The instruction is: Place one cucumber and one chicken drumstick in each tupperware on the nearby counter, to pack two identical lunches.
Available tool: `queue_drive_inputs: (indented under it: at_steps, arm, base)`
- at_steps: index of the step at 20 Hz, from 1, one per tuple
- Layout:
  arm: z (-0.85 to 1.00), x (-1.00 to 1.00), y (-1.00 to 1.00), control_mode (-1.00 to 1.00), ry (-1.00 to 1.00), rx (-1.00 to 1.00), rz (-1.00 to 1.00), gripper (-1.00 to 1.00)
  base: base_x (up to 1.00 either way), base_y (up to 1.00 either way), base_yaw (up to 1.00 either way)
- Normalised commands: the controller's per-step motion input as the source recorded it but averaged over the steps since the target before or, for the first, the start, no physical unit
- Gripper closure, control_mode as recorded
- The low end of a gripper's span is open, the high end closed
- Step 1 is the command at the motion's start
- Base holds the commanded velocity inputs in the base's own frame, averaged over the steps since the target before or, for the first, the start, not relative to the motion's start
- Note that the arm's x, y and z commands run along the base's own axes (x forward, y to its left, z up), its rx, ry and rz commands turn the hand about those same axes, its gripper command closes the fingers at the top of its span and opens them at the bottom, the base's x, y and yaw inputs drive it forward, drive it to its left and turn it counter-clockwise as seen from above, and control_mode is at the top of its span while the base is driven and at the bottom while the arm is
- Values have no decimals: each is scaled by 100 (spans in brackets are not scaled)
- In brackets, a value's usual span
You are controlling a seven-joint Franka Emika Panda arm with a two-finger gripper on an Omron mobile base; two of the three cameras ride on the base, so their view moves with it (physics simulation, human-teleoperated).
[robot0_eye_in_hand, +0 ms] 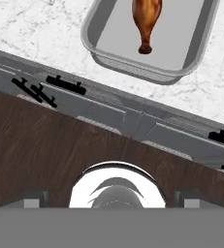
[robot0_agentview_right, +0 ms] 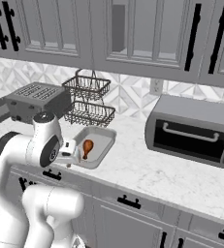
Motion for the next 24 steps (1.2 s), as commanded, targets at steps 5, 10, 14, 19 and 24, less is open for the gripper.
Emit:
queue_drive_inputs:
  at_steps: [5,10,14,19,24]
  arm:
    - [0,0,0,100,0,0,0,-100]
    - [0,0,0,100,0,0,0,-100]
    - [0,0,0,100,0,0,0,-100]
    - [0,0,0,100,0,0,0,-100]
    - [0,0,0,100,0,0,0,-100]
  base:
    - [-74,31,62]
    - [-4,32,99]
    - [0,2,100]
    - [-38,7,82]
    - [-9,66,20]
